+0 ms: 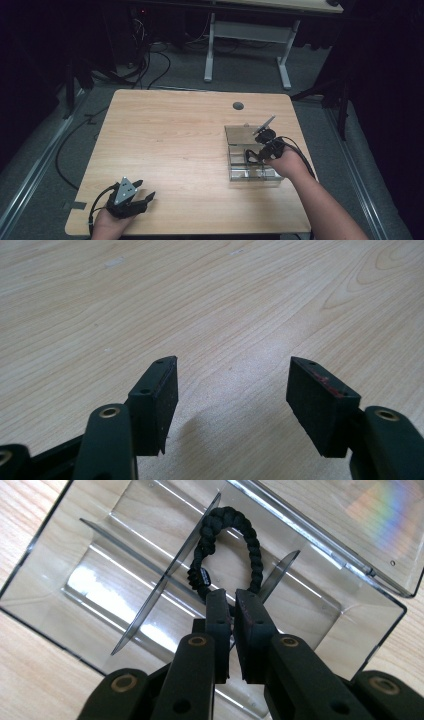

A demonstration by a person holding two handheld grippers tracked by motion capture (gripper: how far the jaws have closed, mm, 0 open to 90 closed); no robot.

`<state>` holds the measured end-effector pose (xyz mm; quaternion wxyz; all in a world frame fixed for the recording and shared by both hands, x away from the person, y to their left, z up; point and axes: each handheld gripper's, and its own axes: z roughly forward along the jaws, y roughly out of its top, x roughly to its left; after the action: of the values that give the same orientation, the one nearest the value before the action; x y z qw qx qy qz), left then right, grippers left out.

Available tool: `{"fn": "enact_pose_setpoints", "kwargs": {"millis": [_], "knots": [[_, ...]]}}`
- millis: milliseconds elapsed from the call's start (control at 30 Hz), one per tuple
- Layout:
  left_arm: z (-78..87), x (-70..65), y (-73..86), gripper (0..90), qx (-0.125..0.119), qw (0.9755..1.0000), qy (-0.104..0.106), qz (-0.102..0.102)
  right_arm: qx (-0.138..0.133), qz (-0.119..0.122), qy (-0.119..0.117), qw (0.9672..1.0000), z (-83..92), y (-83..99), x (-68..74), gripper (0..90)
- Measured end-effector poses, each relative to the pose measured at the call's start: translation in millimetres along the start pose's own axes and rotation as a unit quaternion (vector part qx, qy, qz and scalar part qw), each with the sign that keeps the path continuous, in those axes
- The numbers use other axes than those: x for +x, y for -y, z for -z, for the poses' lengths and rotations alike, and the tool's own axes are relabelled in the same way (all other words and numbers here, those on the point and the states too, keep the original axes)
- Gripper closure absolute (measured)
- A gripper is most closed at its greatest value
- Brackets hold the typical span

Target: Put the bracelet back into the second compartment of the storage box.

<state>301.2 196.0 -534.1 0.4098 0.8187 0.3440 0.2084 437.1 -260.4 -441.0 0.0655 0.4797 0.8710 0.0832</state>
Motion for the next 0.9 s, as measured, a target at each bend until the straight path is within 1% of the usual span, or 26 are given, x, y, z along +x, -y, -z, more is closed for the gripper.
{"fn": "enact_pose_setpoints", "kwargs": {"millis": [33, 100, 167, 300, 400, 433, 467, 500, 667, 733, 833, 900], "knots": [[-0.1, 0.0, 0.0, 37.7, -0.001, 1.0000, 0.000, 0.000, -0.004, -0.005, -0.002, 1.0000, 1.4, 1.3, 1.0, 85.3], [-0.2, 0.0, 0.0, 37.8, 0.000, 1.0000, 0.001, 0.000, -0.014, -0.005, -0.005, 0.9999, 4.0, 3.8, 2.2, 85.4], [-0.3, -0.1, -0.1, 37.8, 0.000, 1.0000, 0.001, -0.001, -0.017, -0.001, -0.008, 0.9998, 4.6, 6.4, 4.3, 85.3], [-0.1, -0.4, 0.1, 37.7, -0.001, 1.0000, -0.001, 0.001, -0.028, -0.005, -0.015, 0.9995, 6.2, 12.5, 6.5, 85.3], [-0.1, -0.4, 0.1, 37.7, -0.001, 1.0000, -0.002, 0.001, -0.032, -0.001, -0.012, 0.9994, 7.6, 16.3, 7.0, 85.1], [-0.1, -0.4, 0.1, 37.7, -0.001, 1.0000, -0.002, 0.001, -0.039, -0.009, -0.018, 0.9990, 8.1, 17.9, 7.0, 85.1], [-0.1, -0.4, 0.1, 37.7, -0.001, 1.0000, -0.002, 0.001, -0.040, -0.003, -0.017, 0.9990, 8.6, 19.0, 6.0, 85.0], [-0.1, -0.4, 0.1, 37.7, -0.001, 1.0000, -0.002, 0.001, -0.042, -0.008, -0.020, 0.9989, 8.2, 20.4, 6.8, 84.7], [-0.1, -0.1, 0.0, 37.6, 0.000, 1.0000, -0.002, 0.001, -0.050, -0.011, -0.026, 0.9984, 7.3, 26.9, 9.1, 84.0], [-0.1, -0.2, 0.1, 37.6, -0.001, 1.0000, -0.003, 0.001, -0.053, -0.005, -0.024, 0.9983, 8.3, 28.2, 10.8, 83.7], [0.0, -0.2, 0.1, 37.6, -0.001, 1.0000, -0.003, 0.001, -0.066, -0.002, -0.031, 0.9974, 9.0, 30.5, 14.5, 83.3], [0.0, -0.2, 0.1, 37.6, 0.000, 1.0000, -0.003, 0.001, -0.066, 0.001, -0.030, 0.9974, 8.2, 31.9, 17.5, 82.7]]}}
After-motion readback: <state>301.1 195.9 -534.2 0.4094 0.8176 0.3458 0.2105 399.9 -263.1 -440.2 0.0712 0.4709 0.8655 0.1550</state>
